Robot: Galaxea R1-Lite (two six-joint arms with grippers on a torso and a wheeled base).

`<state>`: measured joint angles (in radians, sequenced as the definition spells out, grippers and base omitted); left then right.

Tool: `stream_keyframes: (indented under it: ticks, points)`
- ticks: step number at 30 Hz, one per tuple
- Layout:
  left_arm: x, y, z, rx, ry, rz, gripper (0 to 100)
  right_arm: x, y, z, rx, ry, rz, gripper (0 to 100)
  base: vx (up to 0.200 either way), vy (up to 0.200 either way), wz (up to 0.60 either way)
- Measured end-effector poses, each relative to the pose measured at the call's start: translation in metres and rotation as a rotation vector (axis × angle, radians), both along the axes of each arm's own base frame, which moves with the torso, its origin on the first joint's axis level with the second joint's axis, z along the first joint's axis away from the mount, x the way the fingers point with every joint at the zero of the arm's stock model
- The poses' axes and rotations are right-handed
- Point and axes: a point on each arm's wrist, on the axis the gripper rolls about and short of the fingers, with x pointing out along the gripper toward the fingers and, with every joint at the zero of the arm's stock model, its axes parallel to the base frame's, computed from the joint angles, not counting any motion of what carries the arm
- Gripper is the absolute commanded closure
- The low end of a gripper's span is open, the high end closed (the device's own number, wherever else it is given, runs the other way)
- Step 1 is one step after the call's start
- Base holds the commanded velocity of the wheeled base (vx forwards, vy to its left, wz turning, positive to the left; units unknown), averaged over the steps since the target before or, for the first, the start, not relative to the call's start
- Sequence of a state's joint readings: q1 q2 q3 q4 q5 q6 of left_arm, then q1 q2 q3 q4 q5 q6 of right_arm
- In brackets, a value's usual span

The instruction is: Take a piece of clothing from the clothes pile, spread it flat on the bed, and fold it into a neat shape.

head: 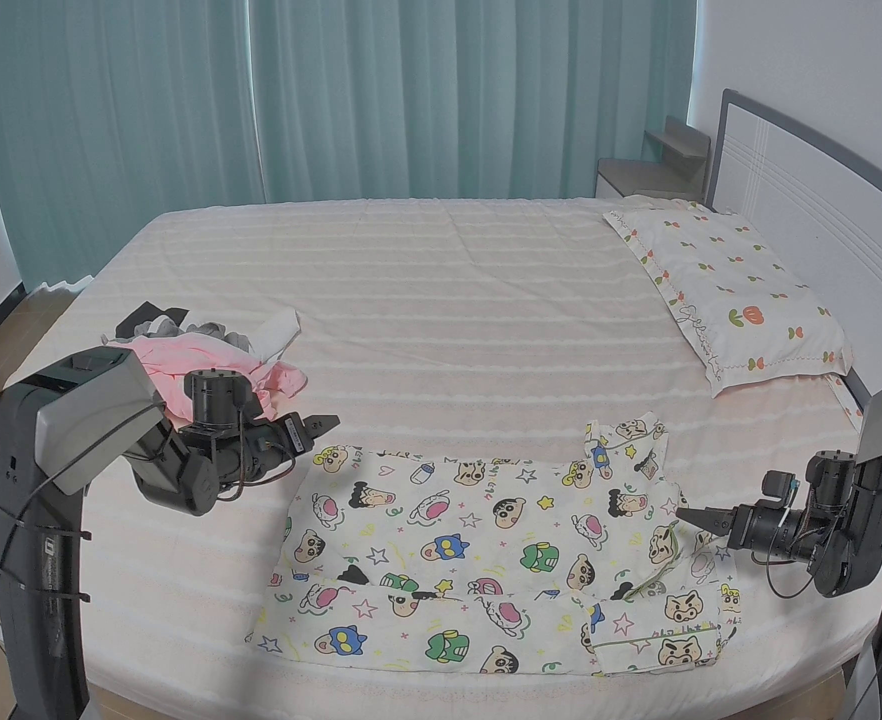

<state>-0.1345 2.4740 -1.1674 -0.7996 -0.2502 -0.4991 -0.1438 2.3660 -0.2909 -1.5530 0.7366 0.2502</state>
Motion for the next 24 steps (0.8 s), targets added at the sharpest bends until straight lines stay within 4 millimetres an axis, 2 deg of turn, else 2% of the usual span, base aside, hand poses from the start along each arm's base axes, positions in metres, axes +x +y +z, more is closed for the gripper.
stream_keyframes:
  ticks: [5,15,16,24]
  points:
    - [0.016,-0.014,-0.017,0.048,0.043,-0.024,0,-0.001,0.002,0.0,-0.001,0.004,0.005,0,0.0,0.0,0.0]
    - [0.023,-0.03,-0.031,0.064,0.045,-0.054,0,-0.002,0.002,0.0,-0.002,0.005,0.006,0,0.0,0.0,0.0]
    - [0.023,-0.03,-0.032,0.068,0.046,-0.055,100,-0.002,0.002,0.0,-0.001,0.006,0.006,0,0.0,0.0,0.0]
    - [0.027,-0.031,-0.036,0.098,0.048,-0.017,100,-0.002,0.002,0.0,-0.002,0.005,0.006,0,0.0,0.0,0.0]
